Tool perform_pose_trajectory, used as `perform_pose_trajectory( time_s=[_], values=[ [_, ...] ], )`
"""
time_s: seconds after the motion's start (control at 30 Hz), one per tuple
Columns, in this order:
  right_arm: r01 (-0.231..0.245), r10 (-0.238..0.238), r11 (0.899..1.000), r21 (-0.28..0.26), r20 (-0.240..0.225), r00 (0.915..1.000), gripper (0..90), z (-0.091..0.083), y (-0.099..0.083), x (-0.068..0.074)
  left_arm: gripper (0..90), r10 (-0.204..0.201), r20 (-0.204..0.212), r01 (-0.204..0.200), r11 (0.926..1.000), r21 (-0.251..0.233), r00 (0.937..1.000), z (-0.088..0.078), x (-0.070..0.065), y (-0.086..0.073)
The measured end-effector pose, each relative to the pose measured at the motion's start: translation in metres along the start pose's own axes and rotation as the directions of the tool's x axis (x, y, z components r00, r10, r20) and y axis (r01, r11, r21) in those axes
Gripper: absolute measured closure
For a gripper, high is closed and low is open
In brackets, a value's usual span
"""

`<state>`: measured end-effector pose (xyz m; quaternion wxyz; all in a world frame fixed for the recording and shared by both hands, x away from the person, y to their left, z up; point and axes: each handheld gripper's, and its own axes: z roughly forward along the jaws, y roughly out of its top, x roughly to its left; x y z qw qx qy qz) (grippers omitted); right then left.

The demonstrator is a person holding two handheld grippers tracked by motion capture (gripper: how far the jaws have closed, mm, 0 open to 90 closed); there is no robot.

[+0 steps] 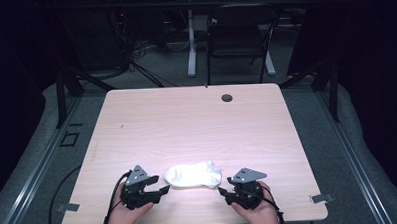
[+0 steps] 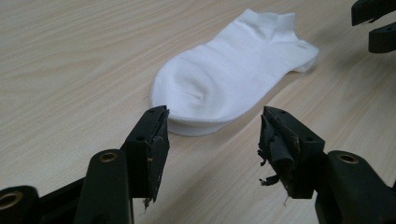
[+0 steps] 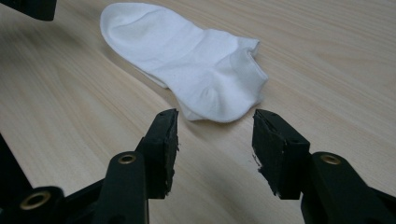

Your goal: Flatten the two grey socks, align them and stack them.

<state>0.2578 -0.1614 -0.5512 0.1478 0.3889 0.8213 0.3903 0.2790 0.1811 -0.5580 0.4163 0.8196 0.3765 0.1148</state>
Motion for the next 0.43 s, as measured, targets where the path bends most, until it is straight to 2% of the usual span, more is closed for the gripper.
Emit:
perform_pose_trajectory(
  time_s=[0.03,0.13,0.23,0.3,0.43],
  values=[
    [-0.017,0.017,1.000,-0.016,0.008,0.9998,50.1,0.0028,-0.0035,-0.0038,42.4,0.003,-0.006,-0.003,0.9999,0.010,1.0000,0.0020,0.0007,-0.0014],
    [-0.022,0.023,1.000,-0.020,0.011,0.9997,50.2,0.0033,-0.0052,-0.0063,42.3,0.011,-0.017,-0.010,0.9996,0.026,0.9998,0.0053,0.0018,-0.0033],
    [-0.022,0.022,1.000,-0.008,0.016,0.9996,50.1,0.0029,-0.0070,-0.0089,42.2,0.020,-0.023,-0.019,0.9996,0.020,0.9995,0.0048,0.0012,-0.0043],
    [-0.036,0.037,0.999,-0.020,0.021,0.9991,49.8,0.0038,-0.0079,-0.0106,42.1,0.030,-0.031,-0.030,0.9994,0.019,0.9991,0.0039,0.0007,-0.0043],
    [-0.049,0.050,0.998,-0.037,0.041,0.9979,44.7,0.0066,-0.0085,-0.0129,40.8,0.025,-0.032,-0.025,0.9997,0.007,0.9992,0.0027,0.0010,-0.0034]
  ],
)
